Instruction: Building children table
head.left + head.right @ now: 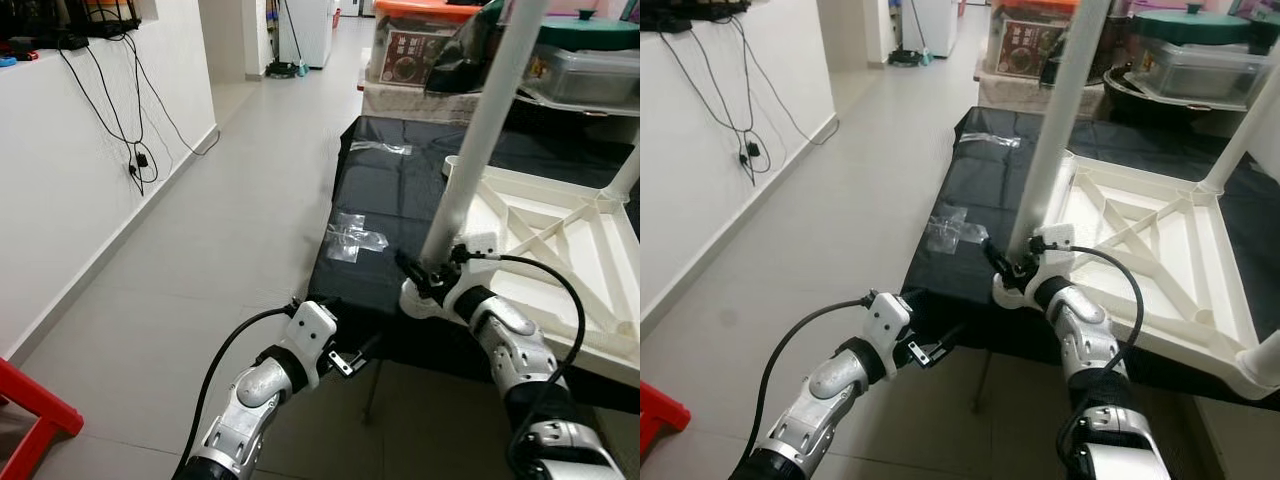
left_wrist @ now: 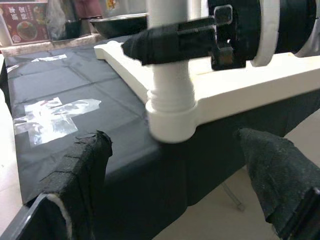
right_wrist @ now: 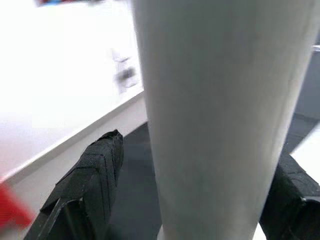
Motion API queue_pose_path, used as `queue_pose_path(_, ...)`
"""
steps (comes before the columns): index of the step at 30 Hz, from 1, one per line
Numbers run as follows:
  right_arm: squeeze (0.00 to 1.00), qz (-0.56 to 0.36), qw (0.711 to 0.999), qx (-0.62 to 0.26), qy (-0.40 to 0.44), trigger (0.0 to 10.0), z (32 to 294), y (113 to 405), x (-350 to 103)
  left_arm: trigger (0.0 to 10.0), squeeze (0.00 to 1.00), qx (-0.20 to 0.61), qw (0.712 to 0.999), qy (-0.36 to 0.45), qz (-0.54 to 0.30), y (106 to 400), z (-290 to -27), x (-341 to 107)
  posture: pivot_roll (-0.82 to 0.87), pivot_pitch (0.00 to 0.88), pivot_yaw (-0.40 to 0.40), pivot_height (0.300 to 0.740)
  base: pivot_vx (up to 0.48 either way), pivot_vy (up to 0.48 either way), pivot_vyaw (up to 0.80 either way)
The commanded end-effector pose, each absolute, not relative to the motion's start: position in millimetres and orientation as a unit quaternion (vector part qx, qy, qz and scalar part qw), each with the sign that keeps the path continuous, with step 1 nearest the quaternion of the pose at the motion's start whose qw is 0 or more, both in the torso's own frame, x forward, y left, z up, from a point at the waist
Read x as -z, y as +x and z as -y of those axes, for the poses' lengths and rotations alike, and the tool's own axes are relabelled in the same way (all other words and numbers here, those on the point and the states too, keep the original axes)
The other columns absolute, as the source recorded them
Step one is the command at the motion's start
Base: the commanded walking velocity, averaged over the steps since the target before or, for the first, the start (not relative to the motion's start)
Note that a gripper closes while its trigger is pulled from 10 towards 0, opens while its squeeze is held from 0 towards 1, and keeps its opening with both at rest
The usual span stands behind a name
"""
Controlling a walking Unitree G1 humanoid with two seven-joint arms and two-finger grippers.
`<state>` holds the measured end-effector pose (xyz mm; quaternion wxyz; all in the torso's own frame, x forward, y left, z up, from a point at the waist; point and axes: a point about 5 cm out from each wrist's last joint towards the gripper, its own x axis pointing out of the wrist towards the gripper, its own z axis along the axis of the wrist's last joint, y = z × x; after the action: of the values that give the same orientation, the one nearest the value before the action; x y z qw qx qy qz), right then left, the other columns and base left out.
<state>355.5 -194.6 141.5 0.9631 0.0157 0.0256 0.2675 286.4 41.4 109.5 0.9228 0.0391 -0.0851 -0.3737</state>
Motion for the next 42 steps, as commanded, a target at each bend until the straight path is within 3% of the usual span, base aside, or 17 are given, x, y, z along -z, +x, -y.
queue_pose_path(1,0.00,-0.059,0.938,-0.343,-0.001,10.0,171.2,357.1,-133.1,10.0,0.00,0.377,0.922,0.041,0.082,284.5,-40.1,-107.8,0.12,0.000,-0.069,0.740,0.000,0.000,0.00)
queue_pose_path(8,0.00,-0.054,0.931,-0.361,0.004,10.0,161.8,362.8,-139.9,10.0,0.00,0.376,0.922,0.041,0.083,283.9,-40.2,-108.0,0.12,0.000,-0.074,0.740,0.000,0.000,0.00)
queue_pose_path(9,0.00,-0.051,0.929,-0.366,0.008,9.2,158.2,362.9,-140.5,10.0,0.00,0.376,0.922,0.041,0.083,283.7,-40.3,-108.2,0.13,0.000,-0.076,0.740,0.000,0.000,0.00)
queue_pose_path(10,0.00,-0.049,0.928,-0.369,0.010,9.2,156.0,362.9,-140.7,10.0,0.00,0.376,0.922,0.041,0.083,283.6,-40.3,-108.3,0.13,0.000,-0.076,0.740,0.000,0.000,0.00)
queue_pose_path(11,0.00,-0.047,0.936,-0.349,0.010,0.0,155.5,364.6,-140.1,10.0,0.00,0.376,0.922,0.040,0.083,283.5,-40.4,-108.2,0.13,0.000,-0.076,0.740,0.000,0.000,0.00)
queue_pose_path(19,0.00,-0.039,0.979,-0.200,0.028,0.0,167.2,375.6,-138.1,10.0,0.00,0.376,0.922,0.039,0.082,282.9,-40.5,-108.0,0.13,0.000,-0.076,0.740,0.000,0.000,0.00)
queue_pose_path(22,0.00,-0.021,0.998,-0.006,0.060,0.0,187.8,378.6,-138.9,10.0,0.00,0.377,0.922,0.039,0.081,282.8,-40.4,-107.9,0.12,0.000,-0.071,0.740,0.000,0.000,0.00)
queue_pose_path(23,0.00,-0.021,0.998,-0.006,0.060,0.0,187.8,378.6,-138.9,10.0,0.00,0.377,0.922,0.039,0.081,282.8,-40.4,-107.9,0.12,0.000,-0.071,0.740,0.000,0.000,0.00)
queue_pose_path(24,0.00,-0.018,0.992,0.095,0.077,0.0,199.6,375.5,-137.2,10.0,0.00,0.377,0.922,0.038,0.081,282.9,-40.4,-107.8,0.11,0.000,-0.070,0.740,0.000,0.000,0.00)
queue_pose_path(25,0.00,-0.018,0.992,0.095,0.077,0.0,199.6,375.5,-137.2,10.0,0.00,0.377,0.922,0.038,0.081,282.9,-40.4,-107.8,0.11,0.000,-0.070,0.740,0.000,0.000,0.00)
queue_pose_path(26,0.00,-0.012,0.979,0.186,0.085,0.0,208.8,369.0,-135.6,10.0,0.00,0.377,0.922,0.038,0.081,282.9,-40.3,-107.9,0.11,0.000,-0.070,0.740,0.000,0.000,0.00)
queue_pose_path(28,0.00,-0.004,0.952,0.286,0.105,0.0,214.4,358.5,-133.3,10.0,0.00,0.377,0.922,0.039,0.081,282.9,-40.3,-107.9,0.11,0.000,-0.070,0.740,0.000,0.000,0.00)
queue_pose_path(35,0.00,0.009,0.948,0.293,0.121,0.0,200.4,359.1,-137.8,10.0,0.00,0.376,0.922,0.039,0.080,282.9,-40.9,-107.6,0.12,0.000,-0.071,0.740,0.000,0.000,0.00)
queue_pose_path(36,0.00,0.020,0.960,0.248,0.126,10.0,187.3,364.7,-142.6,10.0,0.00,0.376,0.922,0.039,0.080,282.8,-40.9,-107.5,0.11,0.000,-0.072,0.740,0.000,0.000,0.00)
queue_pose_path(39,0.00,0.039,0.975,0.184,0.121,10.0,165.6,370.7,-150.6,10.0,0.00,0.376,0.922,0.039,0.080,282.7,-40.8,-107.5,0.11,0.000,-0.072,0.740,0.000,0.000,0.00)
queue_pose_path(40,1.00,0.040,0.975,0.183,0.118,10.0,164.4,370.1,-149.7,10.0,0.00,0.376,0.922,0.039,0.080,282.7,-40.7,-107.5,0.12,0.000,-0.073,0.740,0.000,0.000,0.00)
queue_pose_path(42,1.00,0.039,0.975,0.181,0.120,10.0,164.0,369.5,-148.7,10.0,0.00,0.376,0.922,0.039,0.080,282.6,-40.7,-107.5,0.12,0.000,-0.075,0.740,0.000,0.000,0.00)
